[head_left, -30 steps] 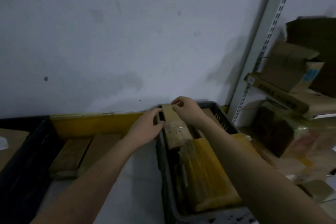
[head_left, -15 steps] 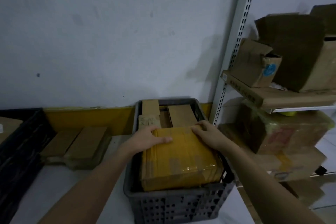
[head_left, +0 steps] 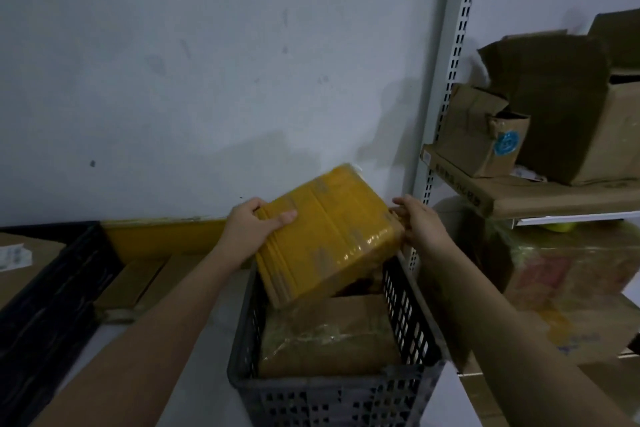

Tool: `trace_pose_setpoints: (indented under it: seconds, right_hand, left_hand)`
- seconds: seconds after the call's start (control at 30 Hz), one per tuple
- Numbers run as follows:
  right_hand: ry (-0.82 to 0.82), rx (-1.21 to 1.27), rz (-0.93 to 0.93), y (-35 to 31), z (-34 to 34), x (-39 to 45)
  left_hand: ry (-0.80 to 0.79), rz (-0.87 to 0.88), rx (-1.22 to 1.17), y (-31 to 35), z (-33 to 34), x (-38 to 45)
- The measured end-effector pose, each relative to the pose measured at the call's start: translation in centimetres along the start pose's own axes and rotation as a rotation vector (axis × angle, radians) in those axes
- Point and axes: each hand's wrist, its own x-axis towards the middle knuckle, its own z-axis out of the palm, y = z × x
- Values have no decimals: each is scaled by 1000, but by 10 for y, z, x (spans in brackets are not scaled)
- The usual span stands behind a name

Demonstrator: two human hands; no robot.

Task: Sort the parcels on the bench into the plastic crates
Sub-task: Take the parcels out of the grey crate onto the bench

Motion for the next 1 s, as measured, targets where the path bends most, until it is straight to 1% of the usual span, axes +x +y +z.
trace_pose_setpoints:
  seconds: [0.07, 0.13, 0.2, 0.27, 0.33, 0.4, 0.43, 0.5, 0.57, 0.63, 0.7, 0.73, 0.87, 1.0]
  right_hand:
    - [55, 39, 66, 11, 2, 11]
    - [87, -12, 129, 28, 9, 19]
    - [99, -98, 151, 48, 20, 24]
    - [99, -227, 140, 67, 30, 29]
    - [78, -386, 136, 82, 38, 30]
    - [13, -485, 148, 92, 46, 29]
    - [-52, -524, 145, 97, 48, 27]
    - [-245, -666, 144, 104, 51, 24]
    - [-419, -812, 187, 117, 52, 22]
    - [-500, -955, 253, 131, 56, 18]
    - [-491, -1130, 245, 145, 59, 15]
    - [-472, -1169, 225, 150, 59, 16]
    - [-471, -1136, 213, 154, 58, 19]
    - [-442, -1181, 170, 159, 59, 18]
  left_hand:
    - [137, -20, -75, -1, -10, 8]
    - [247, -39, -103, -8, -14, 15]
    - [314, -68, -76, -19, -15, 21]
    - [345, -111, -41, -33, -15, 29]
    - [342, -187, -12, -45, -15, 38]
    - [322, -255, 59, -53, -14, 46]
    - [310, -276, 100, -55, -14, 49]
    - [275, -283, 171, -58, -16, 55]
    - [209, -271, 229, -60, -18, 64]
    - [150, -262, 217, -63, -21, 68]
    - [112, -271, 131, -66, -23, 68]
    - [99, -276, 106, -67, -23, 68]
    - [77, -270, 72, -69, -23, 69]
    - [112, -269, 24, -72, -22, 65]
